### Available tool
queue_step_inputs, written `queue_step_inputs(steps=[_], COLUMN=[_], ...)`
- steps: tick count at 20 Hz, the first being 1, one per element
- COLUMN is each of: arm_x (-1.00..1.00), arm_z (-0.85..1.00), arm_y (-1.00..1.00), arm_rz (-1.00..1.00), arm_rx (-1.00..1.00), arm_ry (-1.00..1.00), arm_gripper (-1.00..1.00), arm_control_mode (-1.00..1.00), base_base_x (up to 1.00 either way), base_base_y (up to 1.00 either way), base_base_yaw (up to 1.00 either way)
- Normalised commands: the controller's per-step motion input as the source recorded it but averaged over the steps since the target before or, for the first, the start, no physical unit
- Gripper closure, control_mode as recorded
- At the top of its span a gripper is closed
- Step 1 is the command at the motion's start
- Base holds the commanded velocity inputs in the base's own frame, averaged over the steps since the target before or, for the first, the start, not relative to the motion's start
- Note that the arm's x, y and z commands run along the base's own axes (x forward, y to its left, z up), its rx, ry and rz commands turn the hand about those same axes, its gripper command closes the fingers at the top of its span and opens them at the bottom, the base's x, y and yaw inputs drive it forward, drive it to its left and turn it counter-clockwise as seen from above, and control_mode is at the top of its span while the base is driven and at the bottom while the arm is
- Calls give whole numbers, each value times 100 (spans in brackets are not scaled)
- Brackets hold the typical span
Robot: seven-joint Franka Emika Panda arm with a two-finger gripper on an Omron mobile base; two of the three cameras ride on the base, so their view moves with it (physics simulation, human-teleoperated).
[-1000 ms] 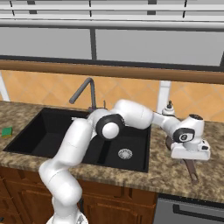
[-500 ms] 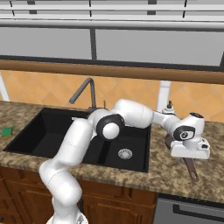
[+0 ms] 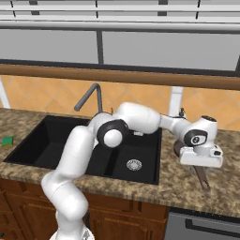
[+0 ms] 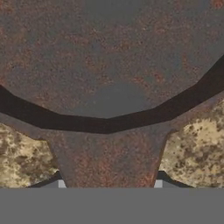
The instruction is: Pick the pan and sponge and place them into the sink. Then turn on the water.
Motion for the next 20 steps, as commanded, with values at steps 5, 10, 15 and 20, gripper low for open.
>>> queue_step_inputs(steps=[5, 10, 15, 20], arm_x=[-34, -54, -51, -43], arm_z=[43, 45, 48, 47], arm_y=[33, 55, 74, 79], arm_rz=[0, 2, 2, 12], arm_rx=[0, -6, -8, 0], arm_ry=[-1, -7, -8, -14], arm_gripper=[100, 100, 100, 100], arm_control_mode=[-100, -100, -100, -100], base_base_x=[0, 0, 0, 0], base_base_y=[0, 0, 0, 0], base_base_yaw=[0, 0, 0, 0])
